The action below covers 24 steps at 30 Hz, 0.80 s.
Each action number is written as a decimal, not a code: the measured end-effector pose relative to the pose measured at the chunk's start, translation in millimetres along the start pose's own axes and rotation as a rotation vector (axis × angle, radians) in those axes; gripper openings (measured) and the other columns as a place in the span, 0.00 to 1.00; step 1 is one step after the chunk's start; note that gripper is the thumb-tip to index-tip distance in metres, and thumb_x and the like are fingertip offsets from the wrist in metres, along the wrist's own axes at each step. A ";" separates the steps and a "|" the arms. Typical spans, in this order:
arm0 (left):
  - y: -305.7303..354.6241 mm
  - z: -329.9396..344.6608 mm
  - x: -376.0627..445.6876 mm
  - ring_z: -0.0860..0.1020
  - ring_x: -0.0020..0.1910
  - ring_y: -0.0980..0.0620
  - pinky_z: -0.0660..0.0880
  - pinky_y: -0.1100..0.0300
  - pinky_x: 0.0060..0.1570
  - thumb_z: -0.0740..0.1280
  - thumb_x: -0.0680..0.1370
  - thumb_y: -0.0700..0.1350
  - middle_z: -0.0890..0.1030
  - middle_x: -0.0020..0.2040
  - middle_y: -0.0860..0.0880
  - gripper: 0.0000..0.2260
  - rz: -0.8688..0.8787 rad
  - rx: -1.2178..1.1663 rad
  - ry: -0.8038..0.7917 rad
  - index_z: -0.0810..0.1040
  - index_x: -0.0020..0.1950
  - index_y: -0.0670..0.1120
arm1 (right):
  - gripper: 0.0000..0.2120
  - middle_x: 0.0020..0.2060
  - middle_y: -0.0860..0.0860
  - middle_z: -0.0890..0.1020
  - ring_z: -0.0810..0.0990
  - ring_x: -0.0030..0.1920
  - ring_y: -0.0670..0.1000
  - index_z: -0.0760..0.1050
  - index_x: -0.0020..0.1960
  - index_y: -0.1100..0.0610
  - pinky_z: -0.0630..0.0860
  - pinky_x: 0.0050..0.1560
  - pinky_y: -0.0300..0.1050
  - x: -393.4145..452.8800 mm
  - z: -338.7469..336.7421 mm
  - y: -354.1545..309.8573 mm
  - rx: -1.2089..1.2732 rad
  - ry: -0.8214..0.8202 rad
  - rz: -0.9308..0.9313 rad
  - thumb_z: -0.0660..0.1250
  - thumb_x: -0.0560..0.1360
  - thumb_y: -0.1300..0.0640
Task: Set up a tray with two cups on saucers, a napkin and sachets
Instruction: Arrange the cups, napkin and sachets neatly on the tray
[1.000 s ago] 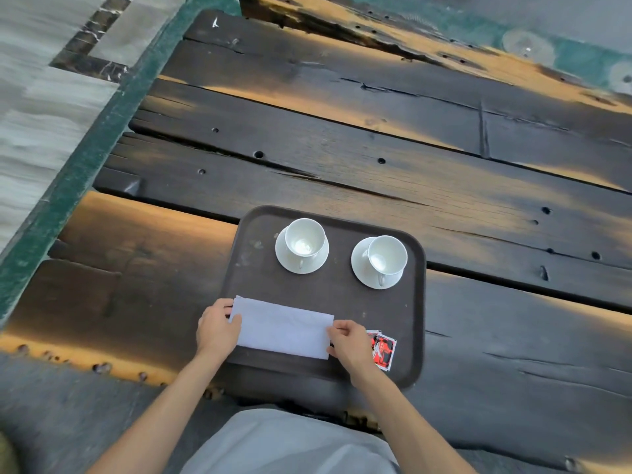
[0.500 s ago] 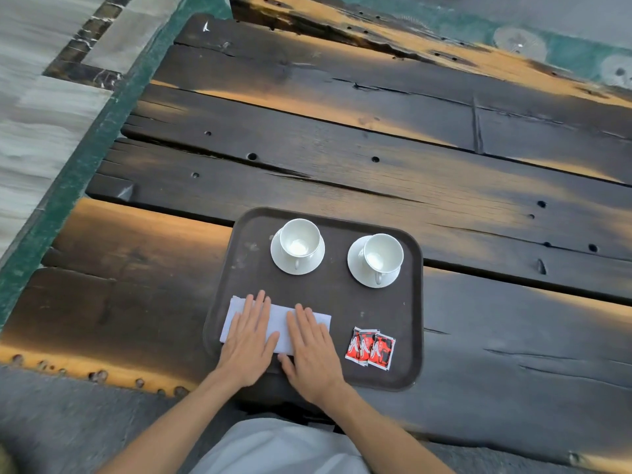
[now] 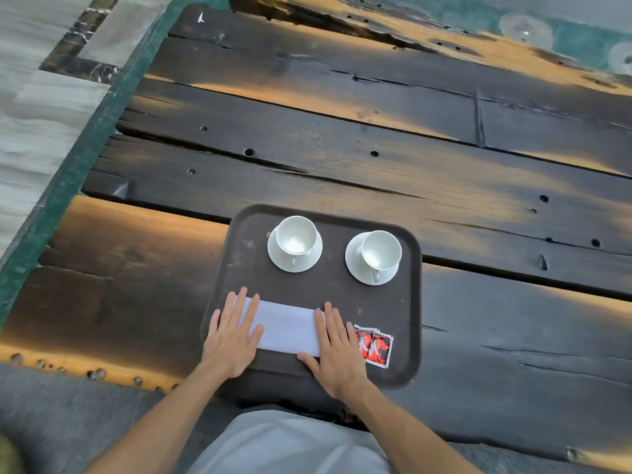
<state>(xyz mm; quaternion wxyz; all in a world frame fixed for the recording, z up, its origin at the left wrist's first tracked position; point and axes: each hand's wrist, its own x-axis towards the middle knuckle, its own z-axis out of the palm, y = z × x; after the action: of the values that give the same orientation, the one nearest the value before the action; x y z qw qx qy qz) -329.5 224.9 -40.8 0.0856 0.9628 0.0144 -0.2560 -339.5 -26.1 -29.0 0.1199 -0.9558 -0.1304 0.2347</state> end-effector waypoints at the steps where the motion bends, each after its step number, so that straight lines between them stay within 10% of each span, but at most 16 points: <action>1: 2.7 -2.5 0.0 0.30 0.79 0.51 0.39 0.46 0.78 0.36 0.80 0.63 0.29 0.80 0.51 0.30 -0.009 0.015 -0.022 0.29 0.79 0.55 | 0.40 0.82 0.54 0.48 0.48 0.82 0.57 0.46 0.83 0.57 0.54 0.80 0.59 -3.2 -1.6 0.5 0.015 -0.003 0.003 0.52 0.80 0.34; 6: 31.7 -21.2 -10.7 0.43 0.82 0.42 0.43 0.39 0.77 0.57 0.83 0.54 0.44 0.84 0.43 0.32 -0.003 -0.025 0.061 0.48 0.83 0.46 | 0.36 0.82 0.51 0.45 0.39 0.81 0.52 0.46 0.83 0.56 0.46 0.81 0.53 -15.6 -25.2 10.1 0.154 0.035 -0.054 0.53 0.82 0.41; 10: 81.2 -28.5 -24.2 0.67 0.75 0.42 0.66 0.48 0.71 0.66 0.80 0.42 0.68 0.76 0.43 0.19 0.159 -0.352 0.206 0.74 0.71 0.44 | 0.23 0.77 0.47 0.64 0.63 0.77 0.49 0.66 0.76 0.51 0.66 0.71 0.43 -35.4 -49.7 34.9 0.431 0.237 0.235 0.61 0.81 0.50; 15: 158.3 -22.5 -25.0 0.80 0.55 0.51 0.72 0.61 0.55 0.65 0.80 0.43 0.80 0.61 0.50 0.15 0.050 -0.611 0.030 0.77 0.66 0.45 | 0.19 0.68 0.51 0.70 0.78 0.62 0.53 0.69 0.70 0.54 0.74 0.57 0.49 -52.2 -56.4 75.4 0.616 0.207 0.610 0.63 0.81 0.51; 24: 210.0 -7.1 -12.6 0.81 0.46 0.53 0.76 0.62 0.50 0.67 0.79 0.41 0.82 0.59 0.47 0.18 -0.124 -0.736 -0.113 0.76 0.69 0.44 | 0.22 0.66 0.54 0.70 0.78 0.62 0.55 0.65 0.72 0.55 0.75 0.58 0.49 -39.9 -54.0 80.4 0.649 0.069 0.614 0.66 0.80 0.54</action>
<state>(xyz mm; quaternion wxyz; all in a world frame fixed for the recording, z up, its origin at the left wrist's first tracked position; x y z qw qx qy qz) -322.0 19.5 4.6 0.4109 0.8492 0.1588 -0.2913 -332.3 -122.8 10.8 0.3425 -0.8704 0.2441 0.2559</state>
